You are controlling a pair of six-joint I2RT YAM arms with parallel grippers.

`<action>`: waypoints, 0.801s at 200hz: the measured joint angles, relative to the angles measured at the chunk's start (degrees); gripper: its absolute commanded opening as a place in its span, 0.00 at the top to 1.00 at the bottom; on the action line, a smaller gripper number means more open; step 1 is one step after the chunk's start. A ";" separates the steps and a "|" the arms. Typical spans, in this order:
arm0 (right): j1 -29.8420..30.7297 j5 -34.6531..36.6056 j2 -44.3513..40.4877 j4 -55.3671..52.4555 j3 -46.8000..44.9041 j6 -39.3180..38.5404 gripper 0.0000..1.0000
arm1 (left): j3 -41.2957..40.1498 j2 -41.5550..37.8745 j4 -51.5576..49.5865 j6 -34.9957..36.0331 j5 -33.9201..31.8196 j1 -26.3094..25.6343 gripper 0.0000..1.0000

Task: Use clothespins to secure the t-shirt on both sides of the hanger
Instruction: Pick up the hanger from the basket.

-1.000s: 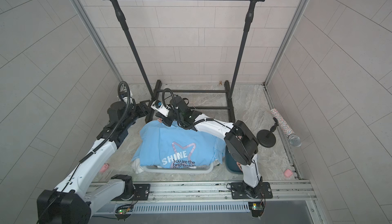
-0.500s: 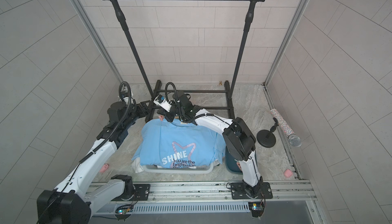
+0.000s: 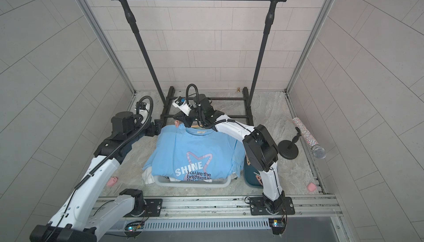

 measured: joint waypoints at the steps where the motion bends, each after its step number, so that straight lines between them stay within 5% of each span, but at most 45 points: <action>1: 0.00 -0.04 -0.02 0.00 0.00 0.02 1.00 | -0.07 -0.13 -0.02 0.13 0.02 0.02 0.14; 31: -0.26 -1.77 -1.66 0.96 -1.42 0.22 1.00 | -0.57 -1.22 -1.55 6.93 5.33 0.13 0.15; 71: -0.52 -2.82 -3.45 1.55 -2.36 0.17 1.00 | 4.13 7.32 -8.15 15.39 15.37 0.33 0.18; 160: -1.18 -6.27 -4.76 1.42 -2.49 -1.36 1.00 | 10.14 16.06 -12.20 24.96 16.87 2.27 0.18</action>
